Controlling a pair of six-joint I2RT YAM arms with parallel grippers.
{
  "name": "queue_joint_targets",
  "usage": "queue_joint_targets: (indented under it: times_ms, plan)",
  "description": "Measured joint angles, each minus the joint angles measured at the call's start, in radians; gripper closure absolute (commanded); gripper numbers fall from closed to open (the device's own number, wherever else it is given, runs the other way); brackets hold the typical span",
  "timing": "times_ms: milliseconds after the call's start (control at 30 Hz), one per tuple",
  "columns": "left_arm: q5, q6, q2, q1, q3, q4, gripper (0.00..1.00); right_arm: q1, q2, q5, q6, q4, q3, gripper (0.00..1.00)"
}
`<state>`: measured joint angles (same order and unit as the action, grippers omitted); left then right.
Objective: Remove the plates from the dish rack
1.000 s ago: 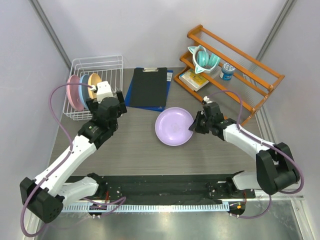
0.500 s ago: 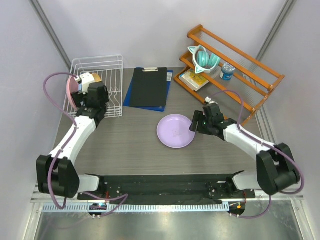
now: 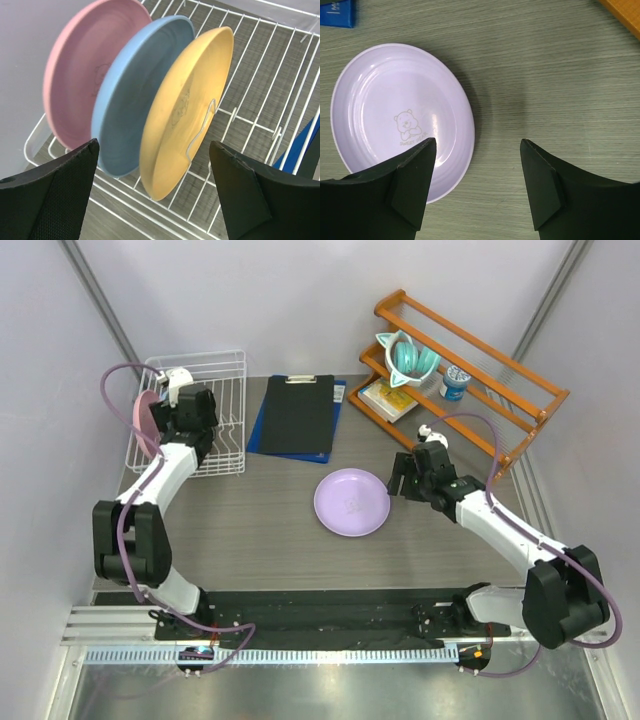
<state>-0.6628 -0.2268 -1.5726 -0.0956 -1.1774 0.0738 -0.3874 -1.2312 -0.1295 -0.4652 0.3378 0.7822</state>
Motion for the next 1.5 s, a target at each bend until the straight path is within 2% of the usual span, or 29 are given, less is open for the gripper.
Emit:
queue_joint_targets:
  times_ms: [67,133,200,233,300,333,433,467,500,533,933,1167,1367,1500]
  plan:
    - [0.010,0.000,-0.021,0.000,-0.005,-0.009,0.17,0.004,-0.023,-0.003,0.001,0.000,0.004,0.27]
    - [0.018,0.000,-0.050,0.000,-0.024,-0.011,0.26,0.006,-0.044,-0.004,0.003,0.000,0.005,0.27]
    - [0.025,0.000,-0.071,0.000,-0.037,-0.015,0.29,0.008,-0.064,-0.004,0.007,0.000,0.005,0.27]
    - [0.028,0.000,-0.079,0.000,-0.042,-0.016,0.40,0.008,-0.071,-0.004,0.008,0.000,0.005,0.28]
    - [0.028,-0.002,-0.098,0.001,-0.060,-0.017,0.47,0.012,-0.084,-0.004,0.012,0.000,0.005,0.28]
    - [0.026,0.002,-0.112,0.002,-0.077,-0.013,0.62,0.014,-0.089,-0.003,0.014,0.000,0.005,0.28]
    - [0.019,0.007,-0.145,0.005,-0.115,-0.015,0.84,0.018,-0.095,-0.003,0.018,-0.001,0.005,0.28]
    - [0.010,0.019,-0.146,0.005,-0.116,-0.012,0.85,0.018,-0.095,-0.003,0.018,-0.002,0.005,0.28]
    - [0.002,0.028,-0.146,0.006,-0.116,-0.007,0.90,0.019,-0.096,-0.003,0.018,-0.002,0.005,0.28]
    - [-0.014,0.049,-0.146,0.007,-0.116,0.001,1.00,0.019,-0.096,-0.003,0.019,-0.002,0.005,0.28]
    - [-0.065,0.116,-0.102,0.009,-0.108,0.040,1.00,0.019,-0.097,0.001,0.019,-0.008,0.005,0.27]
    - [-0.088,0.129,0.043,-0.003,-0.117,0.089,1.00,0.021,-0.061,0.002,0.027,0.003,0.006,0.26]
    - [0.014,0.048,0.224,-0.028,-0.146,0.174,1.00,0.021,-0.017,0.055,0.030,0.007,0.038,0.24]
    - [0.185,-0.062,0.343,-0.028,-0.104,0.216,1.00,0.018,-0.008,0.153,0.016,-0.031,0.063,0.23]
